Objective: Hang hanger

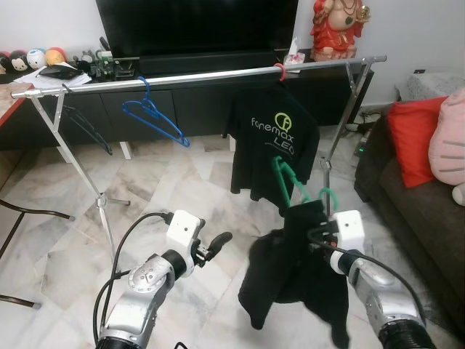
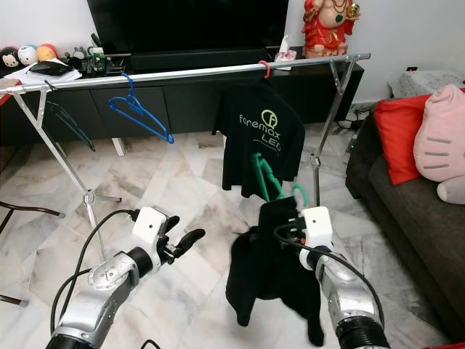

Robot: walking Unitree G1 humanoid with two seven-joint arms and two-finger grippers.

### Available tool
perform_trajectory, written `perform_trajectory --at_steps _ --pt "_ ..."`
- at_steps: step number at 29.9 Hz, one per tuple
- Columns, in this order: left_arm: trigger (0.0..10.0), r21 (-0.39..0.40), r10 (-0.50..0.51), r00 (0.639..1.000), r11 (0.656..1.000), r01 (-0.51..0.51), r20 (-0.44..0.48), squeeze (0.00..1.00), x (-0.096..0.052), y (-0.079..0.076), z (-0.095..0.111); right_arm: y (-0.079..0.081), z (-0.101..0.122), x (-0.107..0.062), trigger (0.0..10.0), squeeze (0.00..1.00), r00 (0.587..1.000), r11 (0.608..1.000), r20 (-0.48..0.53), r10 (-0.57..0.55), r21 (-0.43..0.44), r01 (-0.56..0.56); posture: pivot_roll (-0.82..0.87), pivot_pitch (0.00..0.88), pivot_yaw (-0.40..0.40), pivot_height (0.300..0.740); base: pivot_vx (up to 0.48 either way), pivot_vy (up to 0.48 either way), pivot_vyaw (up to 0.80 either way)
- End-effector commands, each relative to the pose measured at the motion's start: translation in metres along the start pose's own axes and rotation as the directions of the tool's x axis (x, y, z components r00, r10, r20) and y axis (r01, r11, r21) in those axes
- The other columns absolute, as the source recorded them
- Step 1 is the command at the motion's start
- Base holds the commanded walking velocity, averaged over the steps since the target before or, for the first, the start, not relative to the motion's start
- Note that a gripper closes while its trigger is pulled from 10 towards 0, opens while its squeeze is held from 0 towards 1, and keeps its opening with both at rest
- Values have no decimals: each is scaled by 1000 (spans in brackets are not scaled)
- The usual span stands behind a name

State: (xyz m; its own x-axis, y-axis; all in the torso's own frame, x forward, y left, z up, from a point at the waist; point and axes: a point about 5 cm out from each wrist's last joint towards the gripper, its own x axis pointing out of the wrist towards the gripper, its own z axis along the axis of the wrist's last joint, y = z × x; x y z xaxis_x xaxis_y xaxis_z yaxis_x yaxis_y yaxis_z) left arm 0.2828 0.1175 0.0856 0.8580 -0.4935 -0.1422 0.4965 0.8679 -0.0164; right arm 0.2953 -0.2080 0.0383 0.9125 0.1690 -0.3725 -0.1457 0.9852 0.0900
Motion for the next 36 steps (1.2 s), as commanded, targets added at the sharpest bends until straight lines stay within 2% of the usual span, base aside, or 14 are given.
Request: perform_trajectory --at_steps 1,2,4,9,17,26,29,36 --pt "10000 19 80 996 997 -81 29 0 -2 8 4 2 7 -4 3176 0 995 998 85 -58 20 57 -4 0 21 716 0 0 0" --pt "10000 10 118 992 993 -118 43 0 -3 10 6 8 5 -7 10000 0 991 997 115 -64 50 59 -3 0 21 716 0 0 0" --pt "10000 -6 165 984 986 -165 61 0 -4 13 8 14 4 -13 10000 0 984 993 162 -79 100 64 -8 0 30 716 0 0 0" --pt "10000 -3 213 973 977 -214 89 0 -6 16 11 26 13 -18 10000 0 960 983 235 -149 144 117 -21 0 41 716 0 0 0" --pt "10000 -23 230 967 973 -229 112 0 0 12 15 27 20 -14 10000 0 966 989 221 -136 86 120 -16 0 19 716 0 0 -166" --pt "10000 -46 219 971 976 -215 97 0 0 4 10 30 25 -14 10000 0 963 990 238 -123 98 102 -18 0 14 716 0 0 -760" --pt "10000 -57 219 971 975 -215 94 0 1 4 9 33 26 -13 10000 0 964 991 238 -116 97 95 -18 0 14 716 0 446 -763" --pt "10000 -22 205 974 979 -204 99 0 2 1 10 38 26 -12 10000 0 967 994 237 -93 85 74 -16 0 17 716 0 69 -760"
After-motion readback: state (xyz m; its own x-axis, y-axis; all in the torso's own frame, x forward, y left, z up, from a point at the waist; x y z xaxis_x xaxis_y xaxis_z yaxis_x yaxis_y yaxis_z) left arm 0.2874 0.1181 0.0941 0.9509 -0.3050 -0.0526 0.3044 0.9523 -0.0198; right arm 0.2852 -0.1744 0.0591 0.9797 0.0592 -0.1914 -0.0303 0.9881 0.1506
